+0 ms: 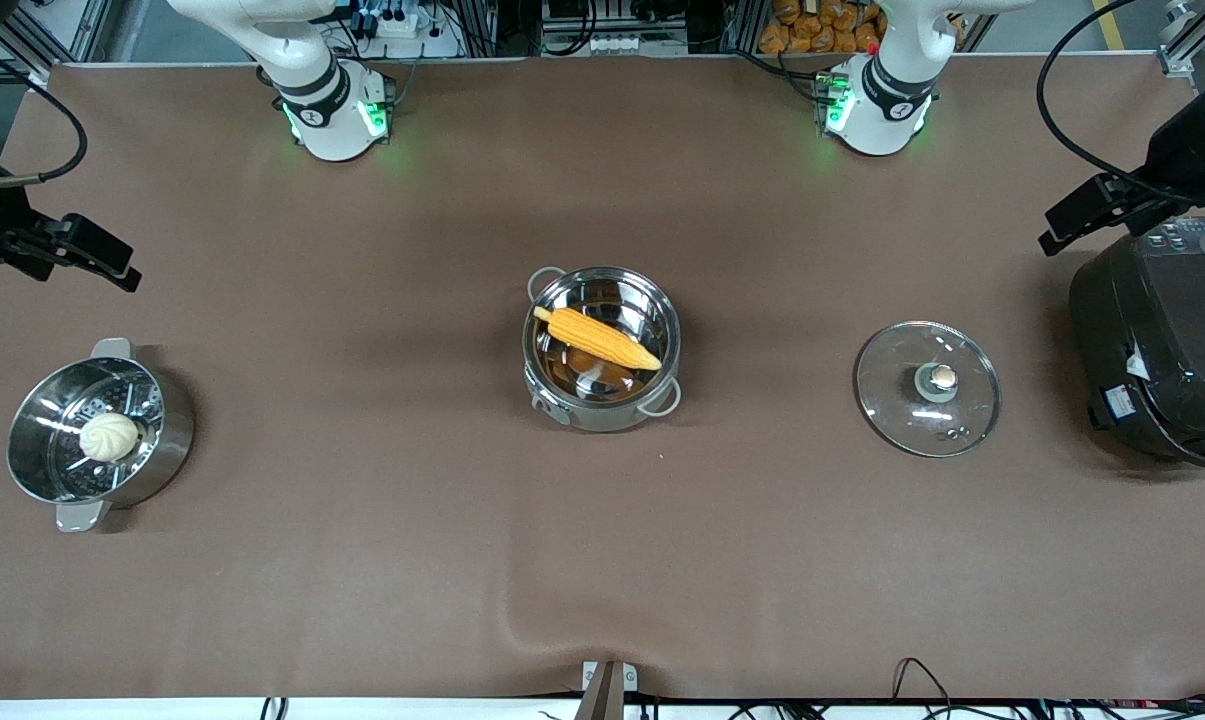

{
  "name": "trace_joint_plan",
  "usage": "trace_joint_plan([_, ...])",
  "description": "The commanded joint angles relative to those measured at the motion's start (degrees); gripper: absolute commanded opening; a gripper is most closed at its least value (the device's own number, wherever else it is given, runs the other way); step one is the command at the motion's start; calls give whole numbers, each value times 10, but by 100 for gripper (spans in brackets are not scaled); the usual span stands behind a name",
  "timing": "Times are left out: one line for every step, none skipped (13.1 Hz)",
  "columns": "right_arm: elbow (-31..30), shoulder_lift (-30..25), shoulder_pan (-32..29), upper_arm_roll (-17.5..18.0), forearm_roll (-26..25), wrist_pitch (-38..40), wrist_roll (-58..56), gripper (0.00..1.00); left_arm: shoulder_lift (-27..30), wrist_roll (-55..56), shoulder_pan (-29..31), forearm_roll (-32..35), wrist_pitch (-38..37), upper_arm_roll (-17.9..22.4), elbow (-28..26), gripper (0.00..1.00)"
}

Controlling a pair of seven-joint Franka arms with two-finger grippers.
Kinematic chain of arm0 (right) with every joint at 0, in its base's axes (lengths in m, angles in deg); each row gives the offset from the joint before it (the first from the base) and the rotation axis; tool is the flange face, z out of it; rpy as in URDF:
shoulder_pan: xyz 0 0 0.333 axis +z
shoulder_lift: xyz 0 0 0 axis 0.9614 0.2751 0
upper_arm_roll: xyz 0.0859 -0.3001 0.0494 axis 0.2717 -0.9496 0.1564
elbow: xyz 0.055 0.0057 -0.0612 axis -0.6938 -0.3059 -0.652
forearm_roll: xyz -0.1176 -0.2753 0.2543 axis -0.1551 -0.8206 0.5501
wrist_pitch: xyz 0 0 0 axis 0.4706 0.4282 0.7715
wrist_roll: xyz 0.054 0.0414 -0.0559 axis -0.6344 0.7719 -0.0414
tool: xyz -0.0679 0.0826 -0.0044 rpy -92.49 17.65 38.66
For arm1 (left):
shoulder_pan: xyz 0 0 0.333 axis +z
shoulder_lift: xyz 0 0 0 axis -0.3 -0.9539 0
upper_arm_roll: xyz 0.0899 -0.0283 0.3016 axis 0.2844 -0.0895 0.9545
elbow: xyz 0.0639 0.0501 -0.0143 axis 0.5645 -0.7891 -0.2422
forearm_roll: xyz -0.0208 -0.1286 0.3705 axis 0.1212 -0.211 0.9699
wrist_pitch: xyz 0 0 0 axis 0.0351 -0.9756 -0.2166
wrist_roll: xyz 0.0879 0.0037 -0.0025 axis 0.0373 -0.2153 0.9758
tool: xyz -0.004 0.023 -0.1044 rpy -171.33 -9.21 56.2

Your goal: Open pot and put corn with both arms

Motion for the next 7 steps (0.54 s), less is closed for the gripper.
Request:
trace_joint_plan([-5,-2,8,-10,9,-3,-58,100,0,-35,-1,-6,-14,8,9,100])
trace_joint_plan([-5,-2,6,-10,9,-2,-80,100,-2,-63,-2,5,-14,9,9,100])
trace_joint_plan([-5,-2,6,-10,10,0,-85,100,-2,-76,-2,24,-14,9,10,100])
trace_joint_plan([-5,-3,6,-9,10,2,-85,100,-2,-76,-3,37,-14,9,9,100])
trace_joint_plan([-5,-3,7,-9,11,2,-84,100,-3,-76,-8,49,-14,7,9,100])
trace_joint_plan([-4,-3,6,-8,11,3,-84,100,-3,-76,-11,57,-14,5,9,100])
trace_joint_plan([-4,-3,6,-8,13,2,-83,100,-11,-75,-12,58,-14,4,9,100])
